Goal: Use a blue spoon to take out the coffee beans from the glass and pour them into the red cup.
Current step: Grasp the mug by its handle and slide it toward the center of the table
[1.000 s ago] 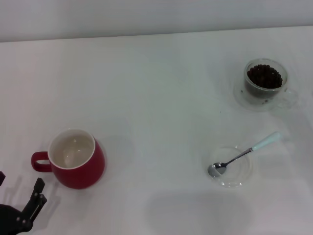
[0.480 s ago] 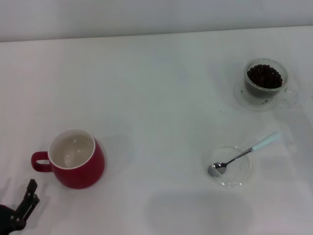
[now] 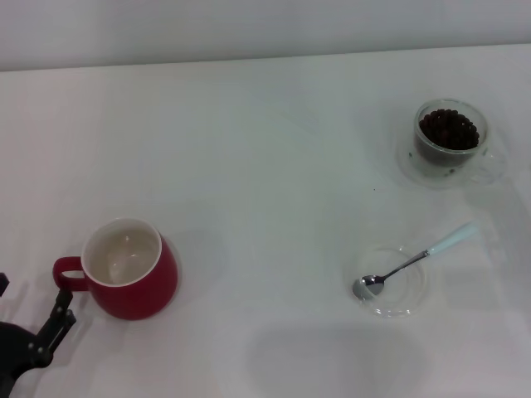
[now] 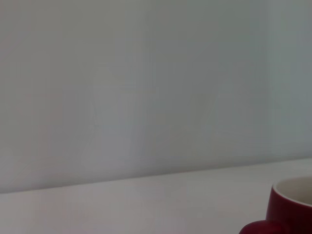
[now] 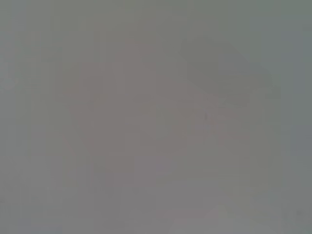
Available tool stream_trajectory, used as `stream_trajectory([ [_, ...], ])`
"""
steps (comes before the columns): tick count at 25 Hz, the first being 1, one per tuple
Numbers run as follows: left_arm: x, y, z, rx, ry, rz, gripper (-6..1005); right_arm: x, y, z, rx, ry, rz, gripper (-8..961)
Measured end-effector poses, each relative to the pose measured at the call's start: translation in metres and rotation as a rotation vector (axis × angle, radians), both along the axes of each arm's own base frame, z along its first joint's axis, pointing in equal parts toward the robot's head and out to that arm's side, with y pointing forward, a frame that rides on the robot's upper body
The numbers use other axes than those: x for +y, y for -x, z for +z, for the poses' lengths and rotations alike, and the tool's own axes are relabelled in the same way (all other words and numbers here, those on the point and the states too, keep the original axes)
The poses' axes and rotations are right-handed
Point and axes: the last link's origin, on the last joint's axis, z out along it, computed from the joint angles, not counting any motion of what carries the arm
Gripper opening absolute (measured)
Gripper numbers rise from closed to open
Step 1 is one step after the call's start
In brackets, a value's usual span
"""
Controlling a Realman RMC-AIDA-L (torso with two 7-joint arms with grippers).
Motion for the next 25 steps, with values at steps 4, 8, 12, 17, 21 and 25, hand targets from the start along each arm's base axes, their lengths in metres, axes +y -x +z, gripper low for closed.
stream_trajectory([
  [4,0.006,-0.001,-0.001,0.004,0.006,-0.002,873,-0.002,-0.001,0.000,0.000,-0.001,-0.005,758],
  [8,0.013,-0.002,0.000,0.005,-0.001,-0.011,872,-0.002,-0.001,0.000,0.000,-0.001,-0.006,757],
  [12,0.022,-0.004,0.000,0.010,0.001,-0.019,871,-0.001,-0.001,0.000,0.000,-0.001,-0.004,756],
  [17,0.026,-0.005,-0.001,0.011,0.004,-0.015,870,-0.001,-0.001,0.000,0.001,0.000,-0.003,755],
  [21,0.031,-0.007,-0.003,0.011,0.012,-0.019,869,0.000,-0.001,0.000,0.001,0.001,-0.004,755],
  [25,0.035,-0.007,-0.007,0.019,0.036,-0.016,828,0.002,-0.001,-0.001,0.002,0.005,-0.008,754],
])
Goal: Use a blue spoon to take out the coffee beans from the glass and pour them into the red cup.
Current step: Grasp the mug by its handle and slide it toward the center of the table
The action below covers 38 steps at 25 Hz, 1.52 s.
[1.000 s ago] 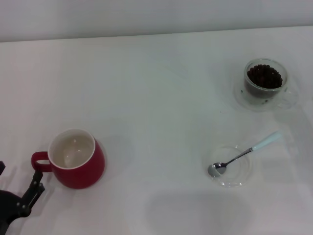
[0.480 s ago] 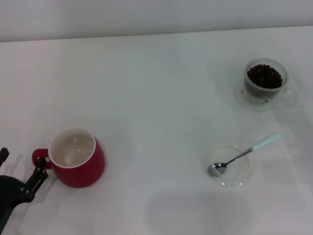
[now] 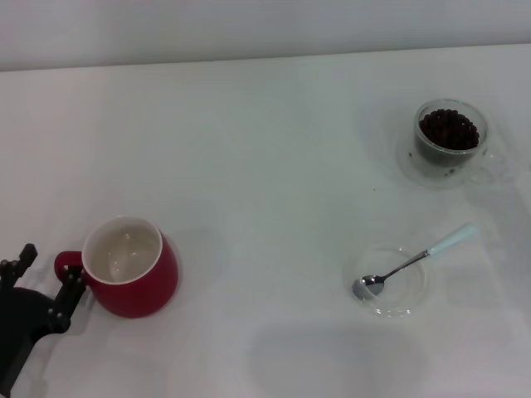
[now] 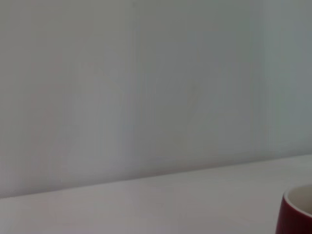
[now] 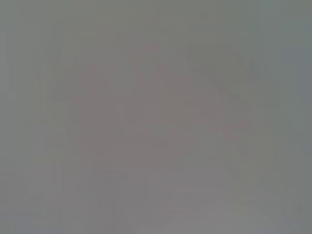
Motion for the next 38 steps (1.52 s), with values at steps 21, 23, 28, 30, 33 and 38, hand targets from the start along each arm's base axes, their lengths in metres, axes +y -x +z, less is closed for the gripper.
stream_trajectory([
  [21,0.016,-0.018,-0.016,-0.004,0.070,-0.049,308,0.006,0.000,-0.001,0.006,0.004,-0.013,751],
  [23,0.020,-0.022,-0.020,-0.001,0.087,-0.064,306,0.007,0.000,-0.001,0.006,0.004,-0.011,750],
  [28,0.031,-0.032,-0.027,0.021,0.136,-0.106,317,0.007,0.002,-0.001,0.006,0.000,-0.003,750],
  [30,0.034,-0.035,-0.031,0.031,0.158,-0.123,322,0.007,0.002,-0.001,0.007,0.000,-0.002,749],
  [33,0.041,-0.041,-0.035,0.038,0.181,-0.137,329,0.007,0.002,-0.001,0.008,-0.001,-0.002,749],
  [38,0.050,-0.053,-0.039,0.029,0.192,-0.170,340,0.007,0.002,-0.001,0.010,-0.001,-0.001,748],
])
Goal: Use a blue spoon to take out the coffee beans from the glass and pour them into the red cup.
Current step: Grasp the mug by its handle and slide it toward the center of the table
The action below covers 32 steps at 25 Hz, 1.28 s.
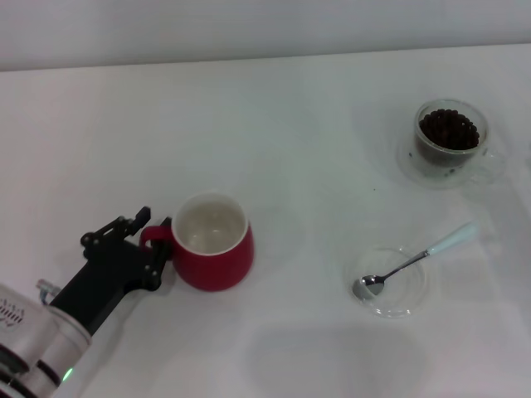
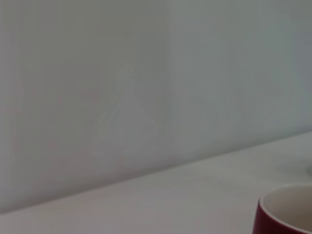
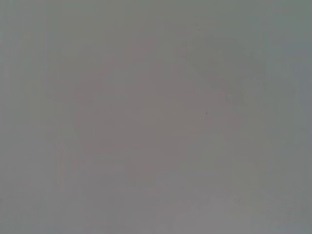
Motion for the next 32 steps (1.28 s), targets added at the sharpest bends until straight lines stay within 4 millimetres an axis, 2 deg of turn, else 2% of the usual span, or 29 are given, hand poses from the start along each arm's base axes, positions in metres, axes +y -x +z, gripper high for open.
stream_trajectory([
  [8,0.013,-0.019,-0.010,0.026,0.060,-0.082,358,0.001,0.002,0.001,-0.001,-0.006,0.013,746],
  [21,0.027,-0.038,-0.028,0.041,0.152,-0.067,387,0.000,0.002,0.001,0.002,-0.007,0.012,744],
  [32,0.030,-0.054,-0.039,0.056,0.232,-0.130,412,0.000,0.007,-0.002,0.011,-0.006,0.038,743],
])
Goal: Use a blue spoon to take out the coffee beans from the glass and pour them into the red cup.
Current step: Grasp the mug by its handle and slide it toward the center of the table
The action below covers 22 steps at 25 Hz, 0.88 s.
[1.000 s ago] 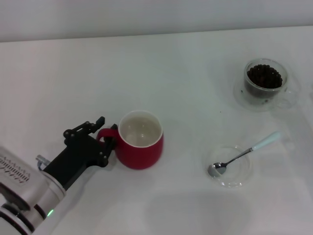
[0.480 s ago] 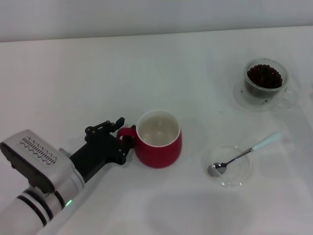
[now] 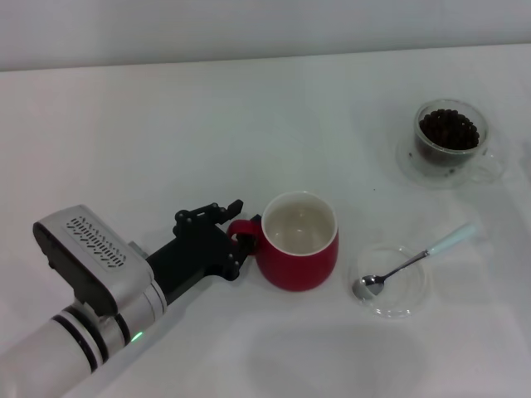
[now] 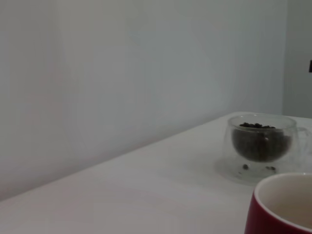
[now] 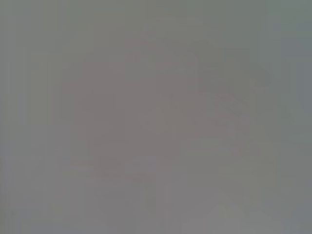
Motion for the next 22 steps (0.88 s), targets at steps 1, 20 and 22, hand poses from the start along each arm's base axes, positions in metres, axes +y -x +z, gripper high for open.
stream_trajectory([
  [1,0.000,0.000,-0.001,-0.001,0.009,0.001,415,-0.001,0.000,0.000,0.000,-0.001,0.002,742],
  [20,-0.021,0.009,0.007,0.009,-0.067,-0.080,508,-0.004,0.001,-0.003,0.009,0.005,0.004,739],
  [22,-0.022,0.011,0.007,0.012,-0.068,-0.073,563,-0.005,0.001,-0.004,0.008,0.005,0.004,739],
])
